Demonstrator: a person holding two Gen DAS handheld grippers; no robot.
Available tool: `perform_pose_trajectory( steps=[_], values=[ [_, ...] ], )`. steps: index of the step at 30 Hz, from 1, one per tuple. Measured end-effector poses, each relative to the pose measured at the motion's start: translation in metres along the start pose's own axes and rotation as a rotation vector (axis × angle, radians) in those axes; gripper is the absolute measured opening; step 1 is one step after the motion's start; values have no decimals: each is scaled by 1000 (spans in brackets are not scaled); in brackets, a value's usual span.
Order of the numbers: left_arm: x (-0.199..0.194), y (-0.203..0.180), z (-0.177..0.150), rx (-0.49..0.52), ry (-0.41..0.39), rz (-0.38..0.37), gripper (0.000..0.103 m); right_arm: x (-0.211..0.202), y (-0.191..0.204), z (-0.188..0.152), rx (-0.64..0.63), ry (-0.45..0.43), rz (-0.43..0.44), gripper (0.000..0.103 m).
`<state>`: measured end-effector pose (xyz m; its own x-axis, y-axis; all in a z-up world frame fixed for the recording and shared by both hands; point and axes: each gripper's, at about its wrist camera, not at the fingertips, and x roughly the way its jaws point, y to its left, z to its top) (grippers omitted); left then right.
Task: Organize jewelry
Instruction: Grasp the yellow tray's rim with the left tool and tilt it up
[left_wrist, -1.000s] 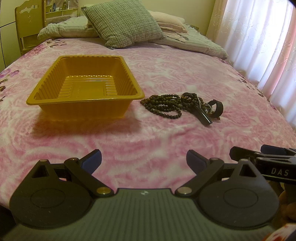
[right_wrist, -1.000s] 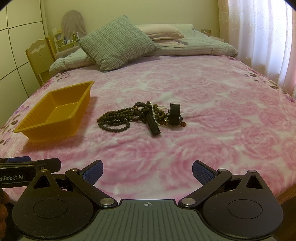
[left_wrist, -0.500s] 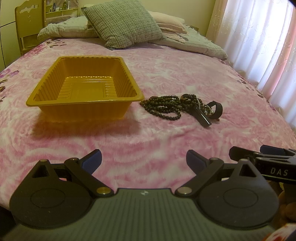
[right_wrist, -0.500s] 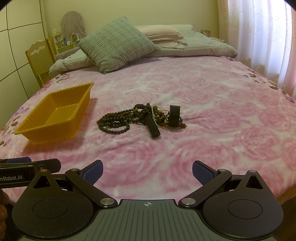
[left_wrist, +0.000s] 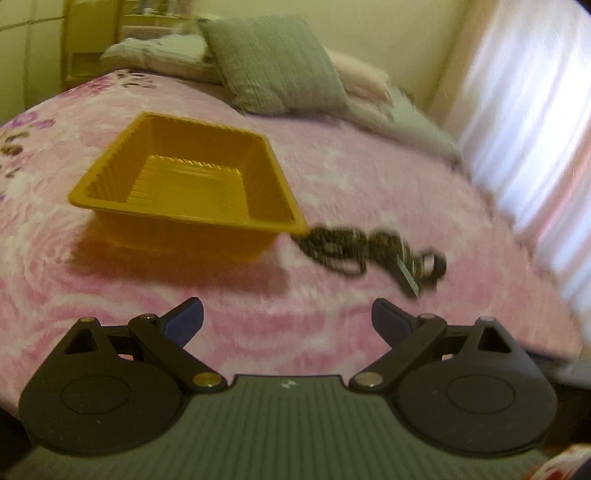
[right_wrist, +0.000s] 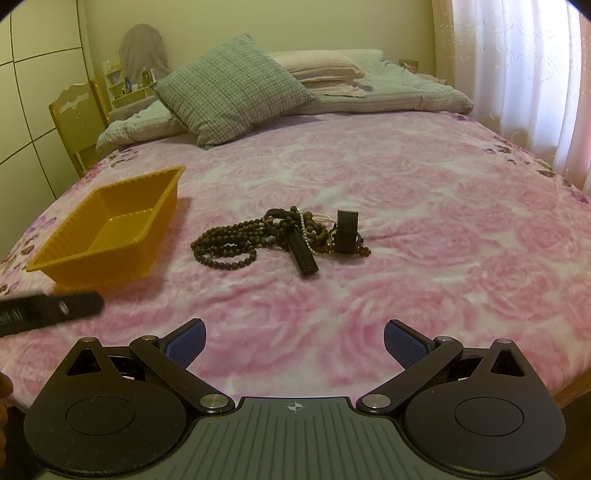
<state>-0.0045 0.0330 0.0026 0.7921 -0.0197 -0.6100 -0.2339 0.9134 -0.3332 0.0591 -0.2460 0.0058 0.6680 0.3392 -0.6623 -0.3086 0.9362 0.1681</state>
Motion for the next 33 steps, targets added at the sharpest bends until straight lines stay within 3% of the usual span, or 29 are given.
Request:
perform_pose_trajectory(
  steps=[4, 8, 10, 18, 25, 33],
  values=[
    [-9, 29, 8, -156, -110, -6, 97, 5, 0, 2, 2, -5, 4, 102],
    [-15, 59, 16, -292, -211, 35, 95, 13, 3, 3, -5, -8, 8, 102],
    [-15, 74, 19, -361, -246, 60, 90, 18, 3, 3, -8, -10, 9, 102],
    [2, 129, 26, -563, -294, 110, 74, 37, 4, 8, -21, 7, -2, 102],
    [27, 150, 34, -644, -318, 129, 57, 46, 8, 13, -41, 22, -1, 102],
    [47, 157, 41, -661, -335, 141, 43, 56, 10, 16, -51, 38, -15, 102]
  ],
)
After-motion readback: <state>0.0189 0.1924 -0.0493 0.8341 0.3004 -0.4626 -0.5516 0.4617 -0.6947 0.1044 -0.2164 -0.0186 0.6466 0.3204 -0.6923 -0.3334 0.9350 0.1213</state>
